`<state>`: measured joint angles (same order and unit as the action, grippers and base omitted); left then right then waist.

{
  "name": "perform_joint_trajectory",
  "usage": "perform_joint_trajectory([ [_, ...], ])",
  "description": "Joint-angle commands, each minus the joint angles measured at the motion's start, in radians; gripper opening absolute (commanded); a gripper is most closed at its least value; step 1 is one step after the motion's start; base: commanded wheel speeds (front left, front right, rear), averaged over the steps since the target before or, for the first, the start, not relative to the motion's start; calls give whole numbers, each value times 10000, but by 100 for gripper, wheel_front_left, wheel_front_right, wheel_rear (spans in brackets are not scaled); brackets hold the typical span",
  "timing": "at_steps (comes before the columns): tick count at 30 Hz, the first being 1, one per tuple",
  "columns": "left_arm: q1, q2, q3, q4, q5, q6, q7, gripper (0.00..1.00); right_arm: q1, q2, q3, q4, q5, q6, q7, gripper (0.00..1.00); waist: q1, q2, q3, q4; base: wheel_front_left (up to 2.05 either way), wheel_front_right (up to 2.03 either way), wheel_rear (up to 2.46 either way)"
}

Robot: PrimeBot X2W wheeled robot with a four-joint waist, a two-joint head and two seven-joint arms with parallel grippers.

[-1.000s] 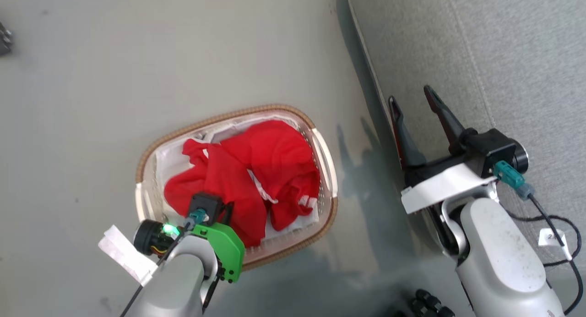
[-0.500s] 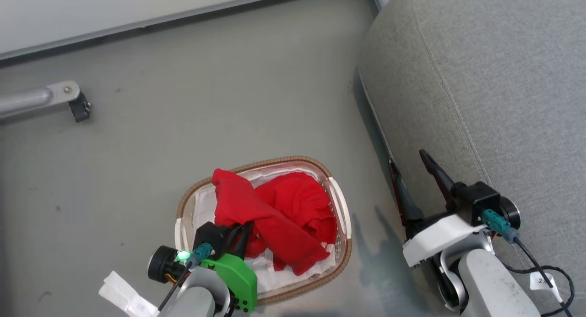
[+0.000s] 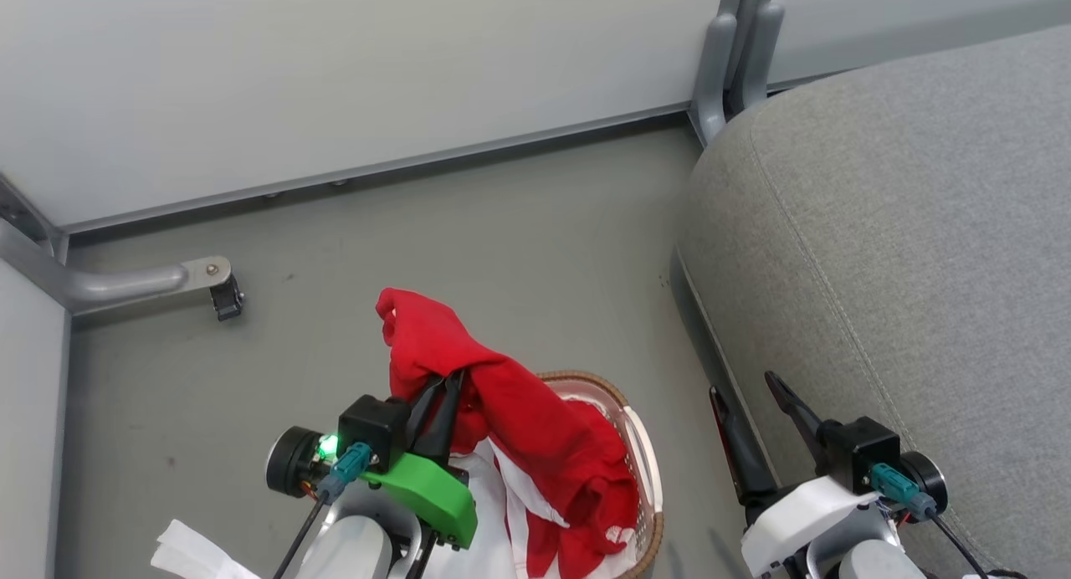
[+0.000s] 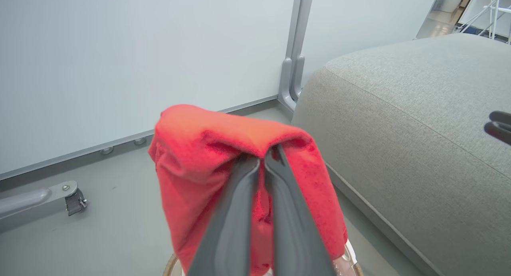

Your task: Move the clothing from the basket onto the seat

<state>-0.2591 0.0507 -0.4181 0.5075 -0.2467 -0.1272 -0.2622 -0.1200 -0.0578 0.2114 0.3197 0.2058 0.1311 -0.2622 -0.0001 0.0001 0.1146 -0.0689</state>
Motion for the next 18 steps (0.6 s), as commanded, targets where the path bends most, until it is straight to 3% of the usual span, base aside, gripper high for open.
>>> perform_joint_trajectory([
  [1, 125, 9, 48, -248, -7, -30, -38, 0, 233, -20, 10, 29, -37, -7, -39, 100, 1, -1, -614, 199, 0, 0, 0],
  [11, -272, 9, -212, -1695, -451, -44, -38, 0, 624, -107, 377, 123, -100, -7, -39, 100, 1, -1, -1028, 316, 0, 0, 0],
  [18, -275, 8, -433, -1864, -601, -47, -38, 0, 54, -316, 1664, -105, 14, -7, -39, 100, 1, -1, -1137, 408, 0, 0, 0],
])
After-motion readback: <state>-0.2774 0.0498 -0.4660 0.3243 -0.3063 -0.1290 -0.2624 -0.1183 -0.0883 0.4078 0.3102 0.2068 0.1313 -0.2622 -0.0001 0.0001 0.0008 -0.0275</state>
